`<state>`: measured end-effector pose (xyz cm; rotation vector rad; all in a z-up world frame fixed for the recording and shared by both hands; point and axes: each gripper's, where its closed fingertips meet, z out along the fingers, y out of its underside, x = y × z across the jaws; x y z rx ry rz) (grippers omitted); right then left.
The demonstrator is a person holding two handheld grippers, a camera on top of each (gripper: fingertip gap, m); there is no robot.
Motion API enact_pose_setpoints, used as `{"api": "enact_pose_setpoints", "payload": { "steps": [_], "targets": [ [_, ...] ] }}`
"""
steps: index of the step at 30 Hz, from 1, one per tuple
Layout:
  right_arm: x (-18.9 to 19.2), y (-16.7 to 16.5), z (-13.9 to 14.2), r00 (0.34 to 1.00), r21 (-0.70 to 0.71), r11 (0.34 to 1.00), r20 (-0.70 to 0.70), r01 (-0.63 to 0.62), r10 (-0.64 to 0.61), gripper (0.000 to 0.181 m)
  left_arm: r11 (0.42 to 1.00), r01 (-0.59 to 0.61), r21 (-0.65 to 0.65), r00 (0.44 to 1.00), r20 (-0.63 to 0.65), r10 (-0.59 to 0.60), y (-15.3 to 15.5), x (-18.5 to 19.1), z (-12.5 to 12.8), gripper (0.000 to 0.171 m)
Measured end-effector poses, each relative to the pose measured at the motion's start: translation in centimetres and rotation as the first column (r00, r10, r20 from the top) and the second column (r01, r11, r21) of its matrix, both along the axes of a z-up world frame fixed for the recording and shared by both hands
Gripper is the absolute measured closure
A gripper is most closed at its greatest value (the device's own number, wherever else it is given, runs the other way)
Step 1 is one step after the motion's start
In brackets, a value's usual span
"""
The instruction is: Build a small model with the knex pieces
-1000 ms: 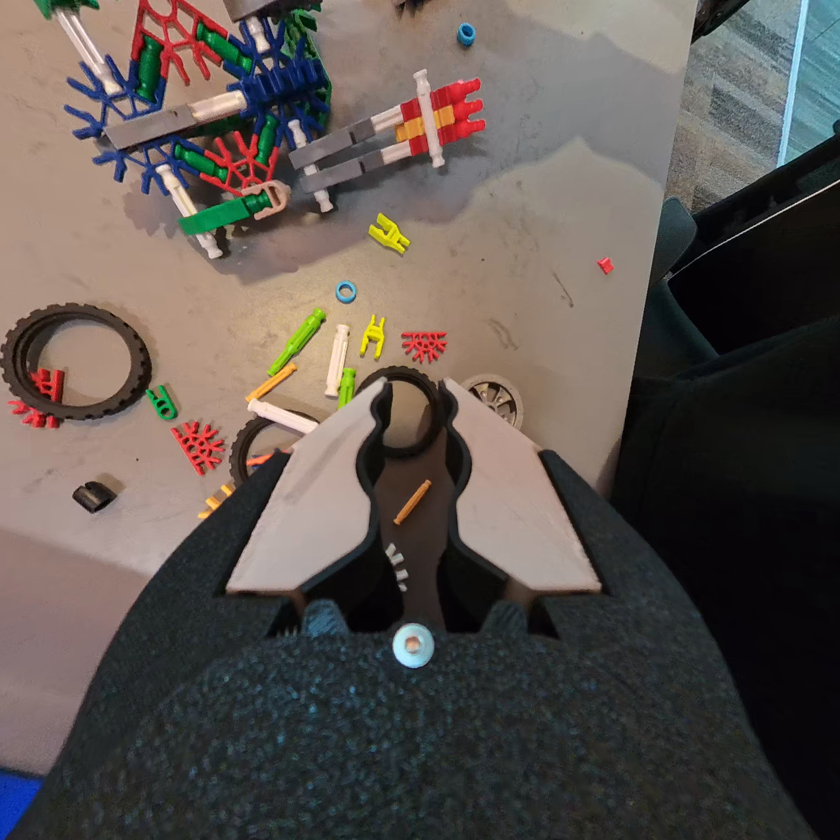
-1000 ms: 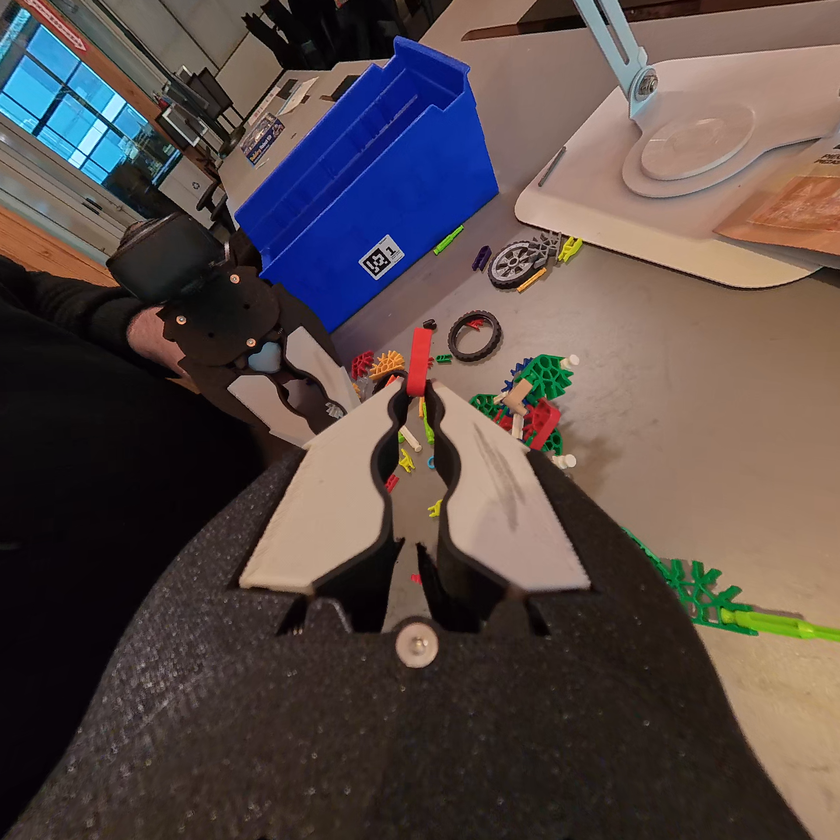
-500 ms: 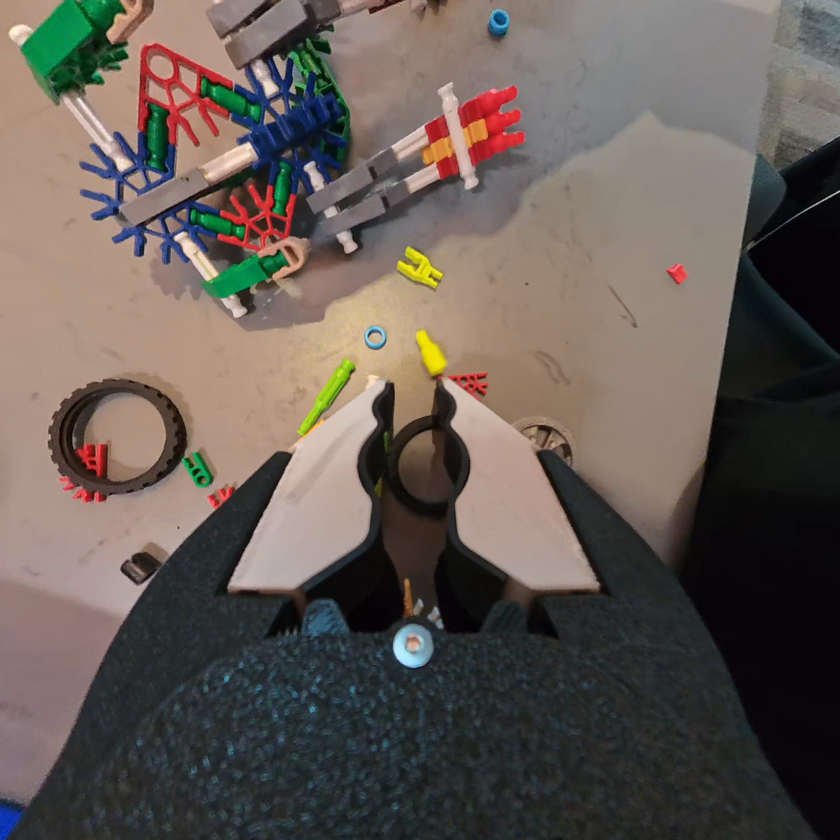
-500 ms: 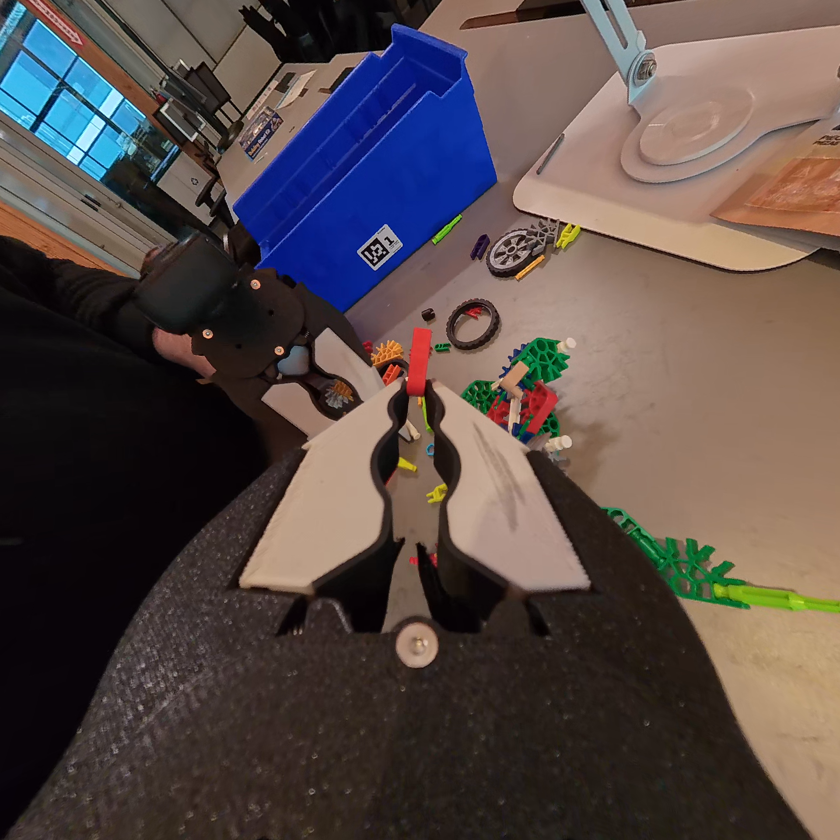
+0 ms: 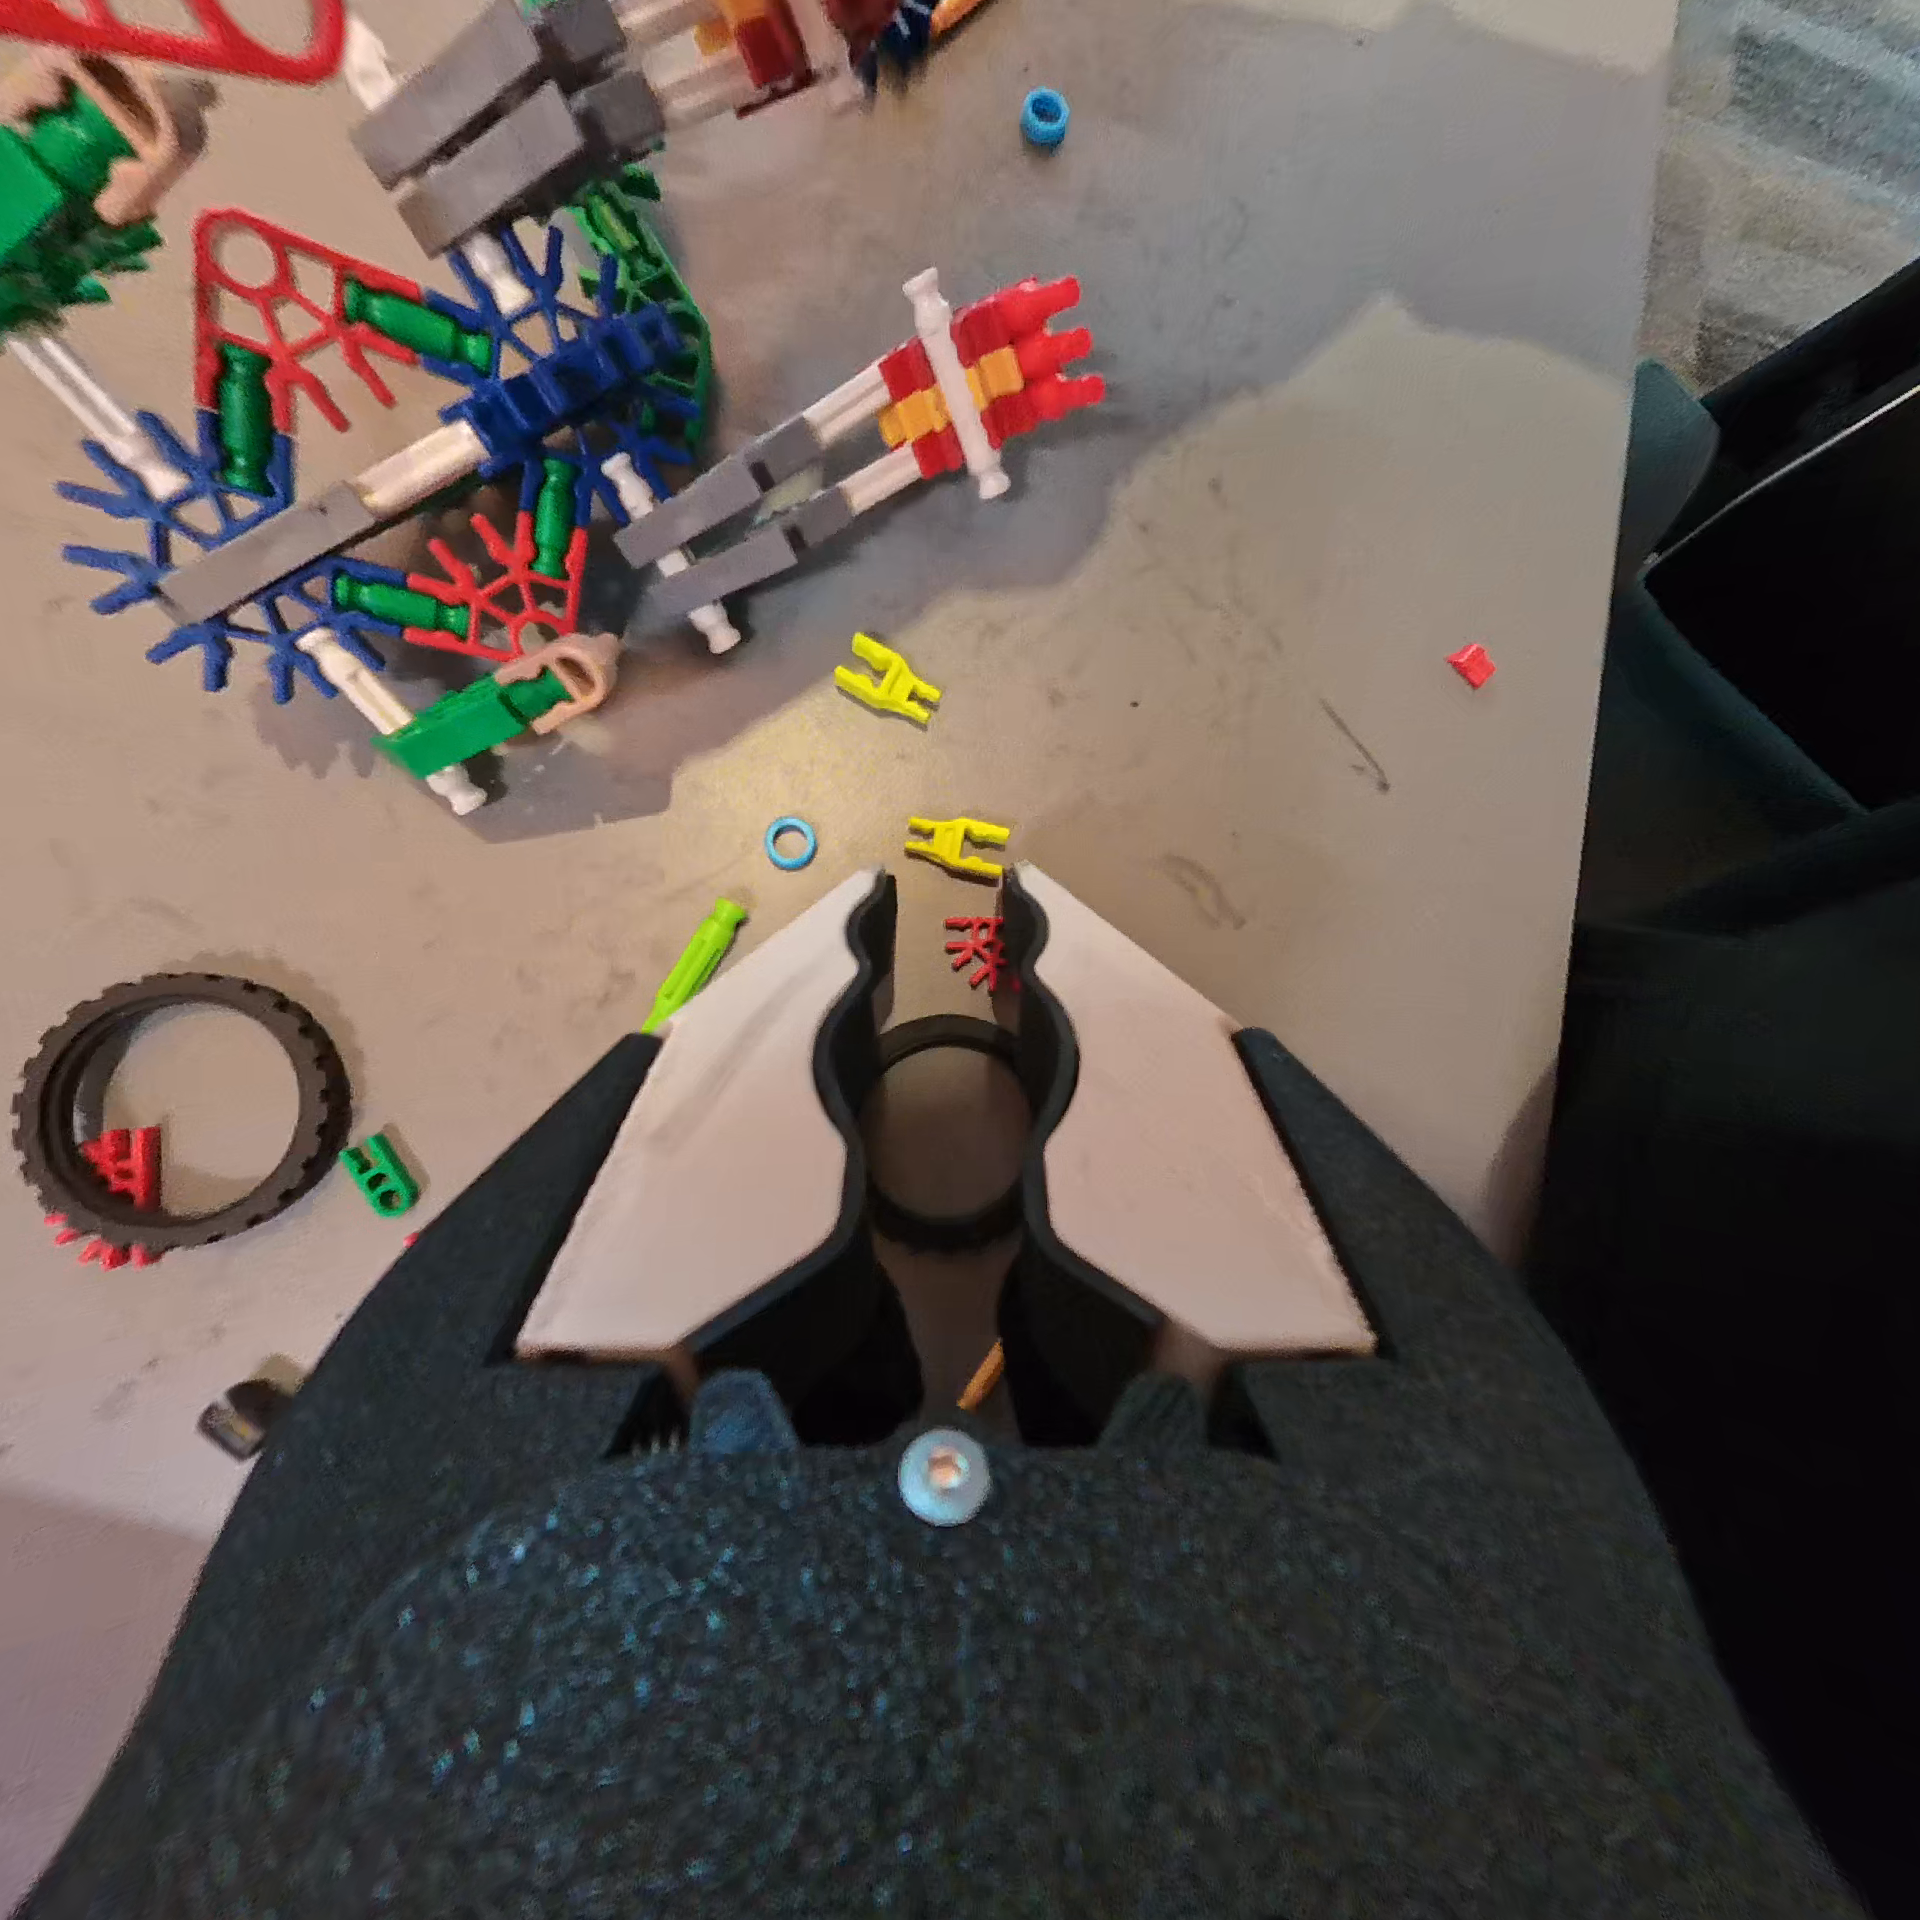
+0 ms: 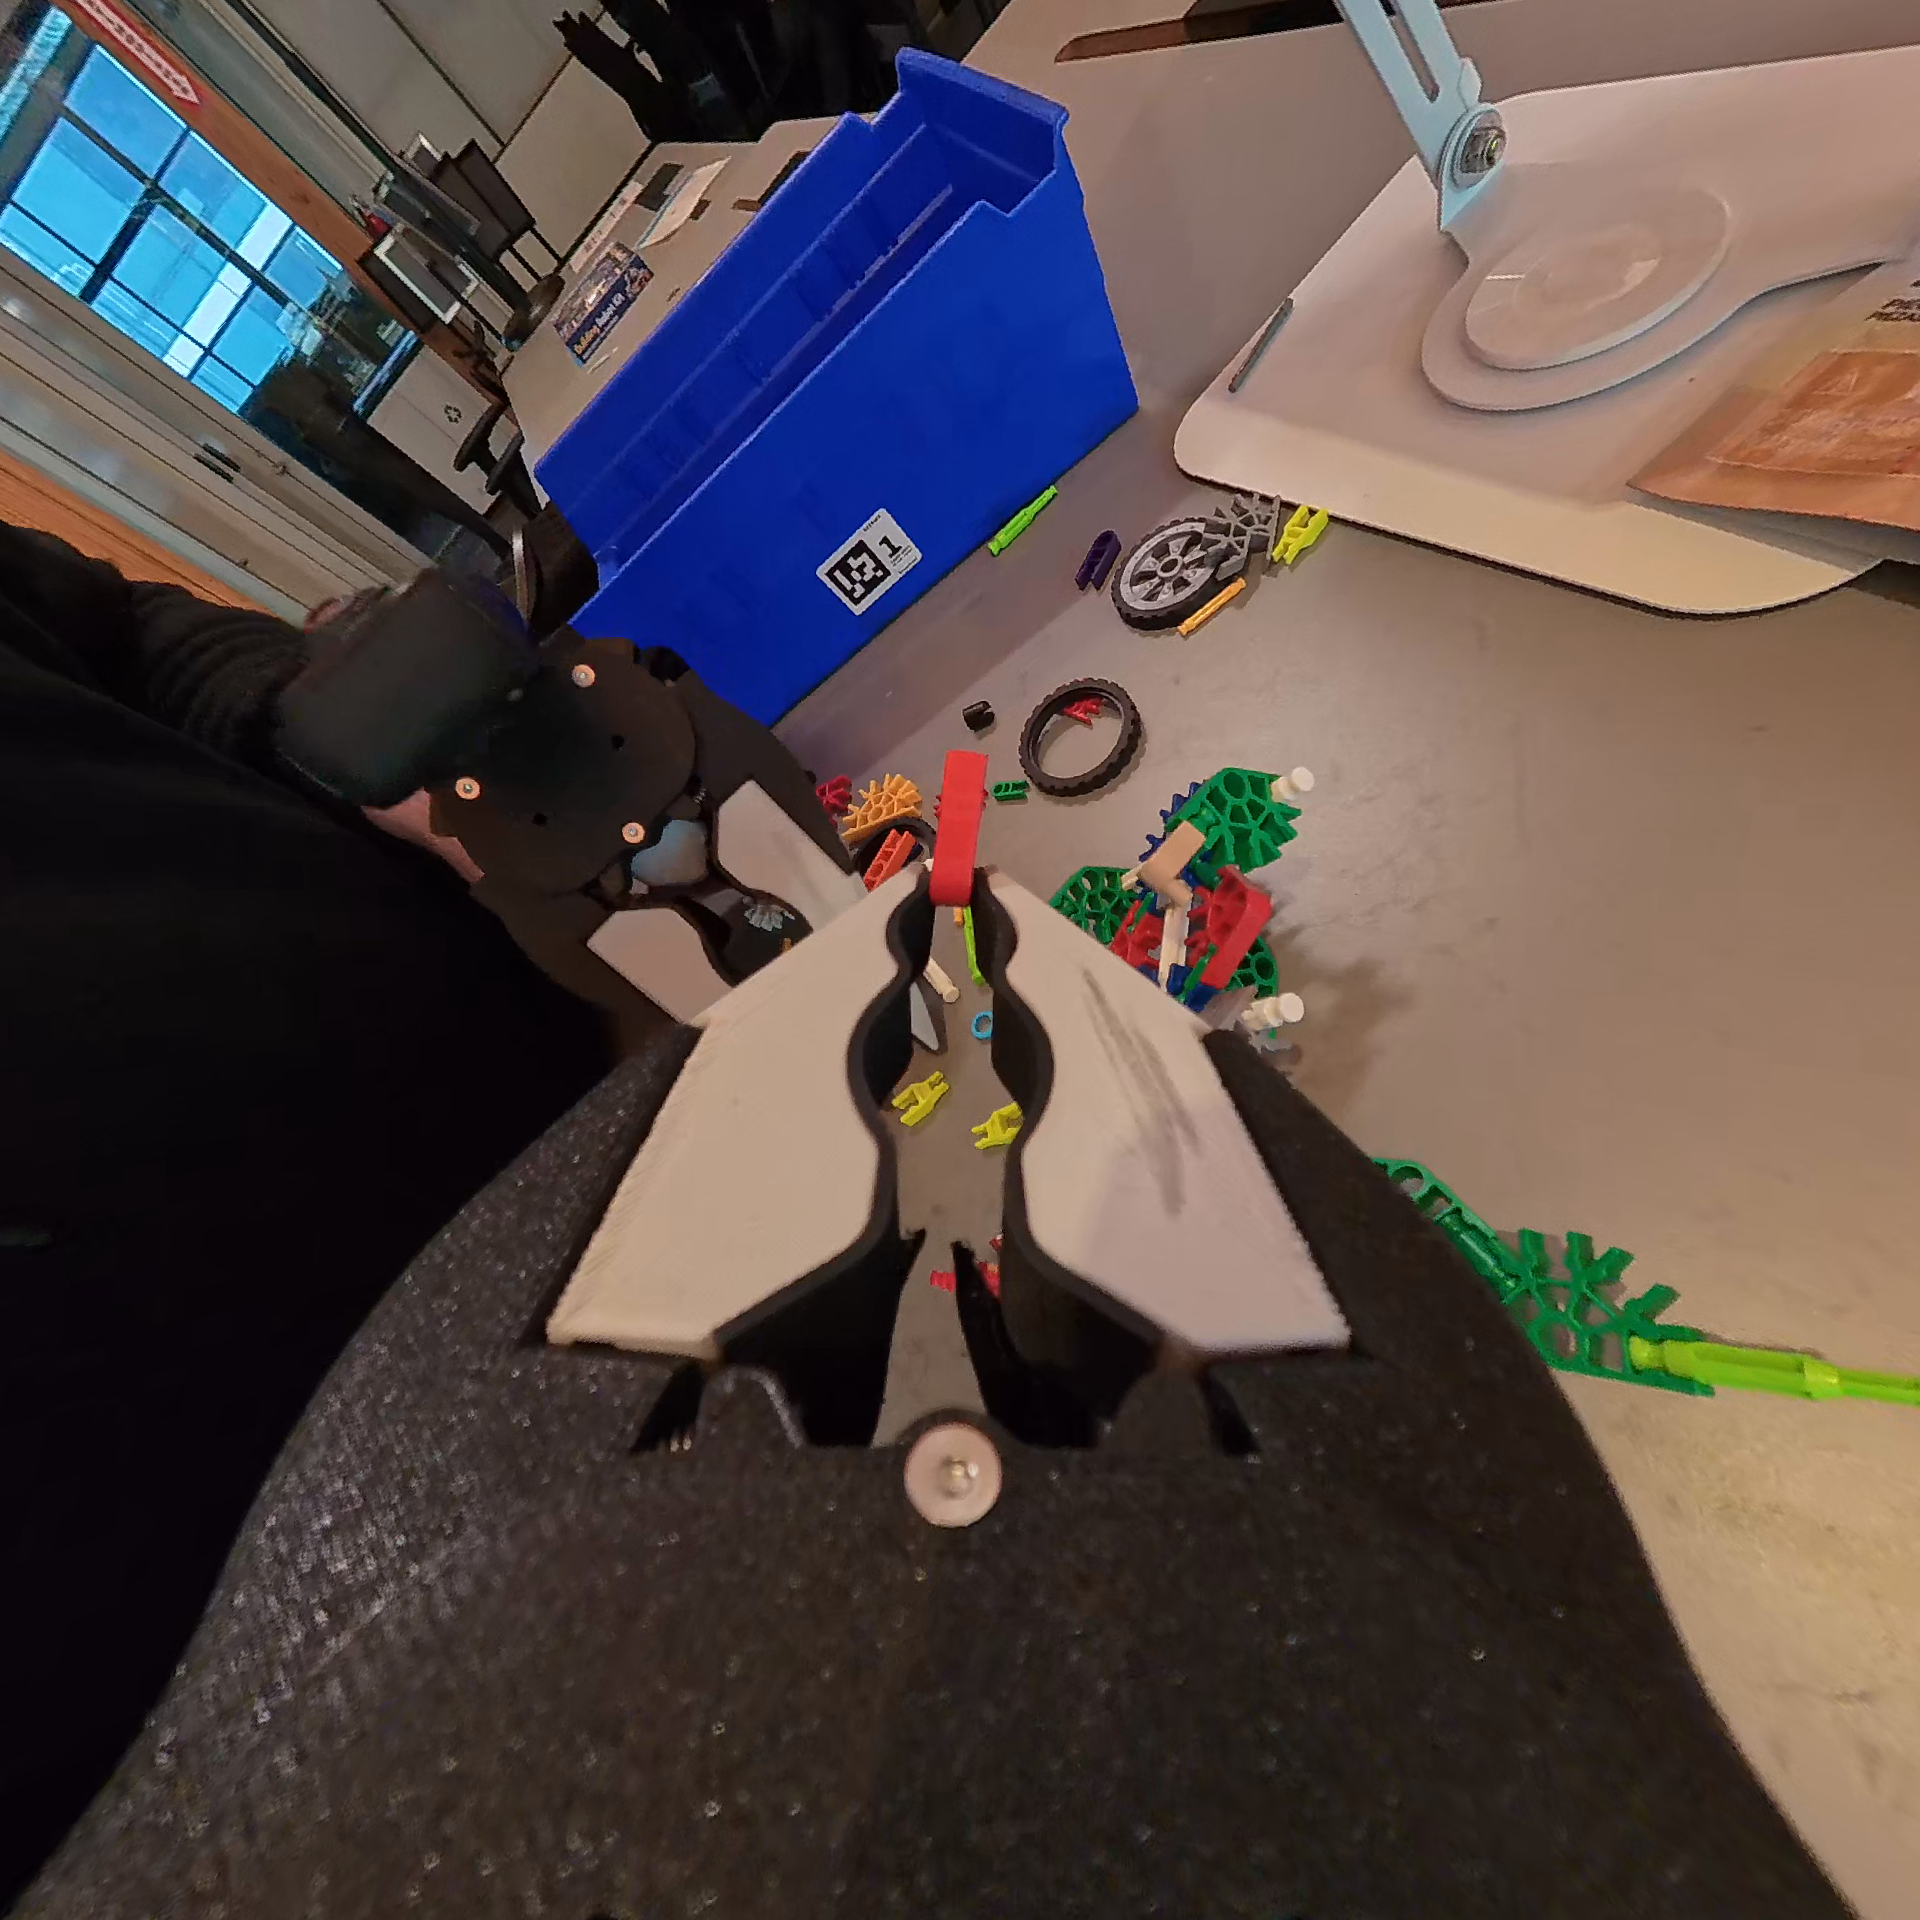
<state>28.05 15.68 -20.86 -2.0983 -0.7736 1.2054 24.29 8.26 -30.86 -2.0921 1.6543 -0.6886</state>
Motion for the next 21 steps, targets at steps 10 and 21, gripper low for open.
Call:
{"api": "enact_pose_setpoints", "payload": {
  "steps": [10, 21],
  "targets": [
    [0.32, -0.16, -0.18, 1.0, -0.002, 1.0, 0.001, 0.007, -0.007, 0.175, 0.996, 0.09, 0.018, 0.996, -0.001, -0.09, -0.87, 1.07, -0.31, 0.16],
    [0.54, -0.14, -0.33, 1.0, -0.006, 1.0, -0.003, 0.011, -0.011, 0.175, 0.994, 0.106, 0.035, 0.994, -0.001, -0.106, -0.9, 1.03, -0.32, 0.163]
  ]
}}
